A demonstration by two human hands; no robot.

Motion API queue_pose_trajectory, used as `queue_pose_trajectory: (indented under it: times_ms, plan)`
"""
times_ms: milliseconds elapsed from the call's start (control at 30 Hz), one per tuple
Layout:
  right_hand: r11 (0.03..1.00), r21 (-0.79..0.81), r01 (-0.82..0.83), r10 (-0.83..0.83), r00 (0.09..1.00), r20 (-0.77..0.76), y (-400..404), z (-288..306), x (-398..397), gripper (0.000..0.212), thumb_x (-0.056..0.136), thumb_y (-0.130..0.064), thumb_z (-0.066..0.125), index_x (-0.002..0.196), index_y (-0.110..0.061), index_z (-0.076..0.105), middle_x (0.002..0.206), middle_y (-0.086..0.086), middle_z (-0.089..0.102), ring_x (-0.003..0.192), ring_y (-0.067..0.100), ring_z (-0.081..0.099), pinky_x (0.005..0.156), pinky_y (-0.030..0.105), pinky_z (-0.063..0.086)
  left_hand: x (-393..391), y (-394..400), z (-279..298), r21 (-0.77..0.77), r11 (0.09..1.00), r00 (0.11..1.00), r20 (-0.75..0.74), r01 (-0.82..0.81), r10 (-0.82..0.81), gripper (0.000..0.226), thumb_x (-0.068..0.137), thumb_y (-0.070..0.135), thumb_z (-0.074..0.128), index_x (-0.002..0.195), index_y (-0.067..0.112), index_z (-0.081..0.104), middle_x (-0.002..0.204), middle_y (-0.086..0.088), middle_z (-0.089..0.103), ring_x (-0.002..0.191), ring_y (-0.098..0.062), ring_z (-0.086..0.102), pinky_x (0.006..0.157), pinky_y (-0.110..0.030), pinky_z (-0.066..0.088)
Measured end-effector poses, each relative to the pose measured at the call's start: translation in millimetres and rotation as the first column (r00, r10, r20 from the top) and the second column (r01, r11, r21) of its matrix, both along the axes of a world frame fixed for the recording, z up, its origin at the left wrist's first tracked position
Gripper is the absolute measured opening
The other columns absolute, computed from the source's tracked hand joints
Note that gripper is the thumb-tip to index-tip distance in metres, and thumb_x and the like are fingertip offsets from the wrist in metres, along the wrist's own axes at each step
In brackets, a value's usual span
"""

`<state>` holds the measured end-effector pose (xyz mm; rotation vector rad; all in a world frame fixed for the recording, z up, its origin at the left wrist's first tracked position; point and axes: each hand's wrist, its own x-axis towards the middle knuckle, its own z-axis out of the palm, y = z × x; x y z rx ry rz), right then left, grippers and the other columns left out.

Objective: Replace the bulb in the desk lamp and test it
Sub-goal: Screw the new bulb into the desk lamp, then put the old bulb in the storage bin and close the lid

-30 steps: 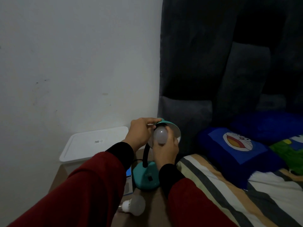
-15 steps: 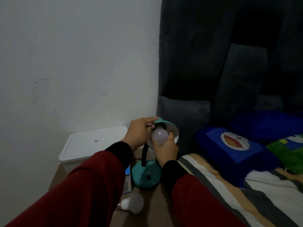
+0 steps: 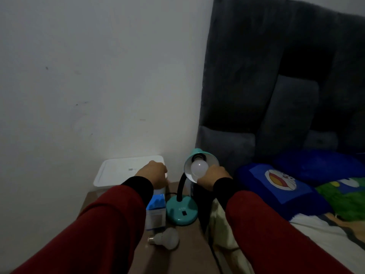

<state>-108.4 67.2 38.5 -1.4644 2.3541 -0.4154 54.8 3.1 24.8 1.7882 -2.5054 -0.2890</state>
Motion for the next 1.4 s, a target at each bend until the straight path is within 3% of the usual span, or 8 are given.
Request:
queue_pose_trajectory:
  times_ms: [300,500,700,867,967,1067,1200,1400]
  plan:
    - [0.914,0.238,-0.329,0.381,0.897,-0.224,-8.6,11.8,44.9,0.053,0.085,-0.043,0.062,0.124,-0.008,0.060,0.127,0.011,0.060,0.121,0.028,0.054,0.097,0.032,0.046,78.9,-3.2,-0.4,-0.044,0.987,0.977,0.147,-0.152,0.157,0.046,0.088,0.033,0.059,0.130,0.014,0.054,0.133,-0.008,0.054,0.121,-0.025,0.055,0.102,-0.035,0.048]
    - [0.838,0.272,-0.472,0.532,0.817,-0.221,-38.1,-6.0,83.6,0.058,0.087,-0.037,0.062,0.137,-0.013,0.047,0.142,0.008,0.049,0.127,0.026,0.049,0.102,0.033,0.042,123.1,-19.0,-18.3,-0.024,0.973,0.959,0.166,-0.228,0.229,0.047,0.089,0.031,0.057,0.132,0.015,0.052,0.136,-0.008,0.052,0.123,-0.025,0.054,0.100,-0.035,0.047]
    - [0.847,0.197,-0.494,0.528,0.822,-0.211,-81.4,-53.0,101.8,0.069,0.086,-0.042,0.061,0.145,-0.021,0.031,0.146,0.012,0.037,0.132,0.030,0.041,0.106,0.037,0.040,148.9,-45.1,-58.6,0.028,0.964,0.964,0.023,-0.265,0.264,0.066,0.088,0.038,0.058,0.145,0.020,0.030,0.144,-0.012,0.036,0.133,-0.029,0.038,0.107,-0.040,0.041]
    - [0.898,0.009,-0.440,0.437,0.888,-0.143,-107.8,-91.6,100.6,0.072,0.084,-0.046,0.062,0.146,-0.034,0.026,0.154,0.011,0.017,0.140,0.033,0.027,0.114,0.038,0.031,157.6,-68.9,-96.2,0.006,0.957,0.949,-0.128,-0.288,0.287,0.087,0.084,0.052,0.058,0.151,0.024,0.010,0.154,-0.018,0.020,0.141,-0.033,0.024,0.115,-0.045,0.031]
    - [0.919,-0.072,-0.388,0.387,0.922,-0.028,-119.8,-107.9,100.6,0.071,0.086,-0.043,0.062,0.146,-0.039,0.024,0.157,0.012,0.004,0.144,0.032,0.018,0.117,0.037,0.024,158.4,-78.6,-111.4,0.011,0.953,0.923,-0.244,-0.303,0.296,0.088,0.085,0.055,0.054,0.151,0.024,0.006,0.158,-0.017,0.010,0.146,-0.031,0.012,0.119,-0.044,0.022]
    - [0.931,-0.137,-0.339,0.350,0.934,0.072,-130.1,-119.7,102.0,0.068,0.086,-0.038,0.064,0.145,-0.032,0.032,0.155,0.014,0.005,0.141,0.029,0.027,0.116,0.031,0.024,158.9,-85.4,-121.1,0.026,0.940,0.871,-0.367,-0.340,0.325,0.084,0.087,0.053,0.053,0.151,0.020,0.010,0.159,-0.015,0.003,0.147,-0.031,0.011,0.120,-0.042,0.020]
    - [0.939,-0.157,-0.306,0.322,0.943,0.087,-137.5,-126.1,101.8,0.065,0.086,-0.036,0.065,0.144,-0.028,0.037,0.156,0.016,0.005,0.140,0.030,0.028,0.116,0.028,0.021,163.4,-90.6,-126.7,0.081,0.940,0.830,-0.450,-0.331,0.331,0.082,0.086,0.053,0.055,0.149,0.014,0.021,0.158,-0.015,0.008,0.143,-0.031,0.021,0.118,-0.038,0.024]
    - [0.933,-0.228,-0.277,0.314,0.938,0.145,-140.3,-123.1,98.1,0.063,0.080,-0.029,0.073,0.137,-0.016,0.049,0.145,0.016,0.029,0.133,0.028,0.037,0.116,0.025,0.022,167.9,-90.2,-117.0,-0.008,0.938,0.835,-0.458,-0.346,0.305,0.073,0.079,0.052,0.065,0.135,0.010,0.045,0.137,-0.016,0.043,0.126,-0.032,0.043,0.102,-0.036,0.040]
